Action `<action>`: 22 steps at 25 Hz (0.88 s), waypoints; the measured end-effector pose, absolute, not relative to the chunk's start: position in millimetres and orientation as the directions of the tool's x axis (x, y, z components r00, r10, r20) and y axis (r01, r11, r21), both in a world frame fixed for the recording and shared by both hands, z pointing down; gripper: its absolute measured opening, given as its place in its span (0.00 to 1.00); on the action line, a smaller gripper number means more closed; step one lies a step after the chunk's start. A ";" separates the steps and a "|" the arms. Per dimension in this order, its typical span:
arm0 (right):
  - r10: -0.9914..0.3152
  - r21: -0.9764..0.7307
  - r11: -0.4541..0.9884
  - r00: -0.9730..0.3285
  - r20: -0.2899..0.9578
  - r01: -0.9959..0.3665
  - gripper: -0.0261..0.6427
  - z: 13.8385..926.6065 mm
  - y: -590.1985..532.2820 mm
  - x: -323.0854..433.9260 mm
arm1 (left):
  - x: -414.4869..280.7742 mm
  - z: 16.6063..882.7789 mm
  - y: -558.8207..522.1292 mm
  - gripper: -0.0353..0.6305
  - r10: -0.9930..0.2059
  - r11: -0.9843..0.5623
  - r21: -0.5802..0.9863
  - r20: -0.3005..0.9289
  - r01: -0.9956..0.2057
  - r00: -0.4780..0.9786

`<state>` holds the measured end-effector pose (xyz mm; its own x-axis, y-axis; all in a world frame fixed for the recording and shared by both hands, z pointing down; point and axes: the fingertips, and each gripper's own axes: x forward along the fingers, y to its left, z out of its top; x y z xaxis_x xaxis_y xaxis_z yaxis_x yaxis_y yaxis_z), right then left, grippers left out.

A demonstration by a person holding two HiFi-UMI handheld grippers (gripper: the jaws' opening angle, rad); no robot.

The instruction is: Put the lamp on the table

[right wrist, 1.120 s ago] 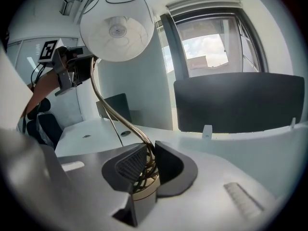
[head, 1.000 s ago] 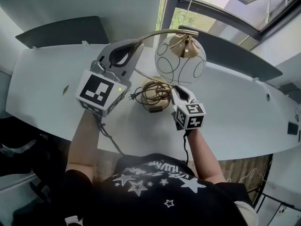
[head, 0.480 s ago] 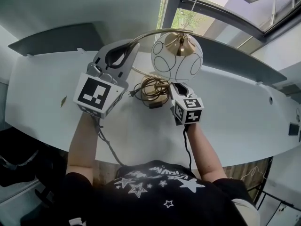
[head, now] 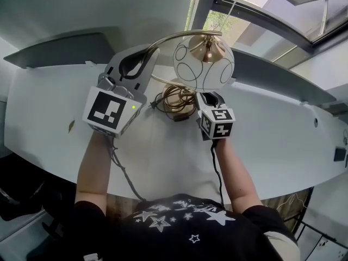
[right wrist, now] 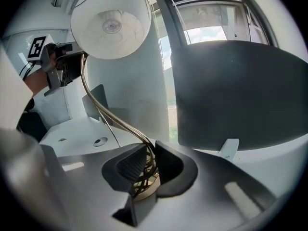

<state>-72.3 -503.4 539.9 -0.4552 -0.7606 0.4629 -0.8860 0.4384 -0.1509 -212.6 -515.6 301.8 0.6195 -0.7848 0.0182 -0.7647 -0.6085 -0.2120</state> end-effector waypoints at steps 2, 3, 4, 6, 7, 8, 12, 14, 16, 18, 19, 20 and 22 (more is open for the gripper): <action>-0.766 -0.150 0.432 -0.450 0.459 -0.889 0.11 540.2 -510.8 -71.0 | -211.3 302.0 -521.3 0.06 -0.775 -0.622 -0.206 0.021 -0.755 0.632; -0.769 -0.148 0.428 -0.446 0.457 -0.891 0.11 540.8 -514.4 -69.9 | -211.0 302.0 -524.2 0.06 -0.772 -0.626 -0.199 0.024 -0.754 0.635; -0.773 -0.146 0.425 -0.442 0.455 -0.894 0.11 541.5 -517.6 -68.8 | -210.9 301.5 -526.7 0.06 -0.771 -0.628 -0.195 0.025 -0.753 0.637; -0.777 -0.145 0.419 -0.437 0.453 -0.896 0.11 542.5 -522.2 -68.5 | -209.6 300.6 -529.0 0.06 -0.764 -0.635 -0.202 0.022 -0.746 0.645; -0.778 -0.145 0.418 -0.436 0.453 -0.897 0.11 542.8 -523.5 -68.7 | -207.7 300.1 -528.9 0.06 -0.757 -0.641 -0.213 0.021 -0.737 0.653; -0.778 -0.146 0.416 -0.434 0.454 -0.898 0.11 543.4 -524.2 -68.9 | -205.2 299.5 -528.3 0.06 -0.750 -0.648 -0.228 0.023 -0.727 0.662; -0.777 -0.155 0.407 -0.430 0.460 -0.900 0.11 548.5 -521.6 -70.3 | -198.0 299.9 -525.7 0.06 -0.730 -0.665 -0.268 0.034 -0.697 0.683; -0.776 -0.161 0.404 -0.431 0.460 -0.900 0.11 550.5 -519.5 -71.3 | -196.8 300.2 -525.0 0.06 -0.727 -0.668 -0.270 0.037 -0.694 0.685; -0.774 -0.164 0.405 -0.432 0.462 -0.900 0.11 551.3 -517.5 -71.6 | -195.6 300.0 -525.7 0.06 -0.726 -0.669 -0.264 0.036 -0.694 0.686; -0.770 -0.163 0.408 -0.435 0.467 -0.898 0.11 551.7 -516.1 -71.1 | -193.5 299.2 -527.1 0.06 -0.724 -0.672 -0.254 0.030 -0.695 0.689; -0.768 -0.163 0.410 -0.436 0.469 -0.897 0.11 551.9 -515.6 -70.9 | -192.3 298.8 -527.6 0.06 -0.723 -0.674 -0.249 0.027 -0.696 0.690; -0.766 -0.164 0.411 -0.437 0.471 -0.897 0.11 552.2 -515.0 -70.7 | -191.1 298.6 -527.8 0.06 -0.721 -0.676 -0.244 0.025 -0.696 0.692; -0.765 -0.166 0.410 -0.438 0.472 -0.897 0.11 553.4 -513.6 -70.4 | -189.3 298.5 -527.6 0.06 -0.718 -0.680 -0.233 0.020 -0.696 0.695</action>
